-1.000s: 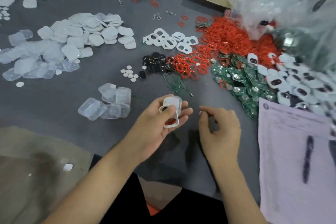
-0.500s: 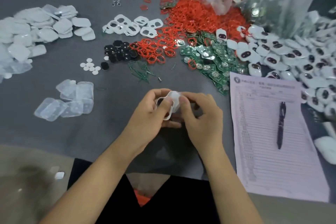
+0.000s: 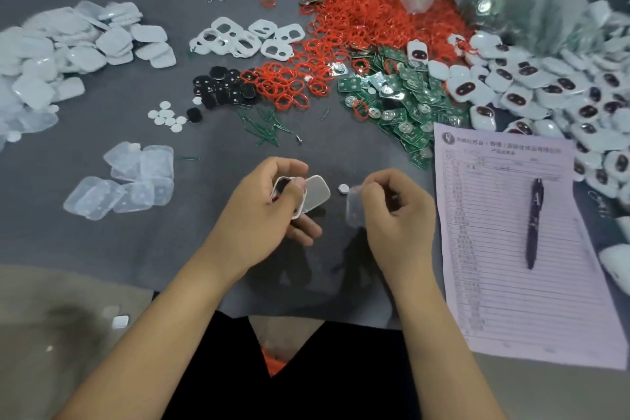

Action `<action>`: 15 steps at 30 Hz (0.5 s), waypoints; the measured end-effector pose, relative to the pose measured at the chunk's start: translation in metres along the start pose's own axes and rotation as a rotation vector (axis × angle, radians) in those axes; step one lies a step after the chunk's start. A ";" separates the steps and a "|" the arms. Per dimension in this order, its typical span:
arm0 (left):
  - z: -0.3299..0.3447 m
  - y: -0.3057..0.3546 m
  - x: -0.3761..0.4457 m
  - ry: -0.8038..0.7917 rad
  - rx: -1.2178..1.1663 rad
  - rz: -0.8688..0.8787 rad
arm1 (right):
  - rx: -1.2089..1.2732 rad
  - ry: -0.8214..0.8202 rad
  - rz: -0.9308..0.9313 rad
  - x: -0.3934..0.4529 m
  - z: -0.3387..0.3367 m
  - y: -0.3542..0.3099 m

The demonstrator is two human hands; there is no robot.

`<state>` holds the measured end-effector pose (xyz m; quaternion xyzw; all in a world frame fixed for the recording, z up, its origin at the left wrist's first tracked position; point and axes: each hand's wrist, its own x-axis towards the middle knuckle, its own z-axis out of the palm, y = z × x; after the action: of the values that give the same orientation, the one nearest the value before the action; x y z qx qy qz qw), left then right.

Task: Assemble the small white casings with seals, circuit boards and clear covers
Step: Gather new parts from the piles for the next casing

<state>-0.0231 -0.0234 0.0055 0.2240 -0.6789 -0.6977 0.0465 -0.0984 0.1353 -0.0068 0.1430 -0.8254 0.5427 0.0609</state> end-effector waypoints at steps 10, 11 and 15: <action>-0.009 -0.004 -0.002 0.141 0.037 0.220 | -0.456 -0.072 -0.166 -0.009 0.007 0.001; -0.012 -0.005 -0.001 0.152 0.031 0.242 | -0.443 -0.070 -0.178 -0.008 0.006 0.001; -0.023 -0.008 0.000 0.179 0.131 0.340 | -0.407 -0.096 -0.244 -0.008 0.007 0.004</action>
<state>-0.0128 -0.0446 -0.0019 0.1698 -0.7438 -0.6116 0.2092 -0.0914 0.1317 -0.0155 0.2521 -0.8964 0.3462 0.1141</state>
